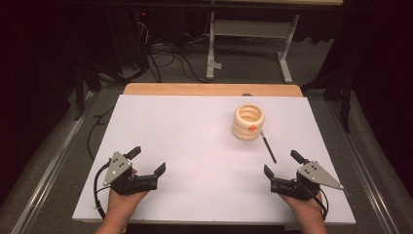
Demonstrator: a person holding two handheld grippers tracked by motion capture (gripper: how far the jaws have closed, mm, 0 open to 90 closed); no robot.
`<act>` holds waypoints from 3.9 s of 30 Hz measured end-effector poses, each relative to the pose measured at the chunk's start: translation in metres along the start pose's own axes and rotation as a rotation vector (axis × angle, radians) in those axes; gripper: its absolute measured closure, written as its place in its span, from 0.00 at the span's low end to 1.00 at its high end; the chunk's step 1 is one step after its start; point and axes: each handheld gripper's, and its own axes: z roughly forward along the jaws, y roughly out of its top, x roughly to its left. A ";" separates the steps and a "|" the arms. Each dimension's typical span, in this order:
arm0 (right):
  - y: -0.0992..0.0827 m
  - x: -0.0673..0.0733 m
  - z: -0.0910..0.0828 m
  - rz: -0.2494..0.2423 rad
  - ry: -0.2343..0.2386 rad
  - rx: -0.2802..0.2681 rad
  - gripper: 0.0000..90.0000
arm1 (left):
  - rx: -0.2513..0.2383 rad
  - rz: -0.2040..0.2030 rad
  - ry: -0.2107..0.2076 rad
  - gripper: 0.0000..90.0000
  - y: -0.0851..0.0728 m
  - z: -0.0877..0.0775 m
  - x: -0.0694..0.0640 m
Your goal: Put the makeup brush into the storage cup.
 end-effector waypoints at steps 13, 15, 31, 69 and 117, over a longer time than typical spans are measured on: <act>-0.001 -0.002 -0.002 0.004 -0.007 0.001 0.01 | 0.007 0.004 -0.004 0.01 0.001 0.002 -0.001; -0.001 -0.002 -0.002 0.003 -0.006 0.001 0.01 | 0.008 0.003 -0.005 0.01 0.001 0.002 -0.001; -0.001 -0.002 0.000 -0.013 -0.021 0.019 0.01 | 0.020 -0.008 -0.013 0.01 0.000 0.003 0.000; -0.004 -0.029 0.010 0.007 -0.155 0.285 0.03 | 0.029 -0.025 -0.030 0.01 -0.001 0.004 0.002; -0.021 -0.038 0.030 0.052 -0.169 0.594 0.06 | 0.021 -0.034 -0.054 0.02 -0.001 0.000 0.001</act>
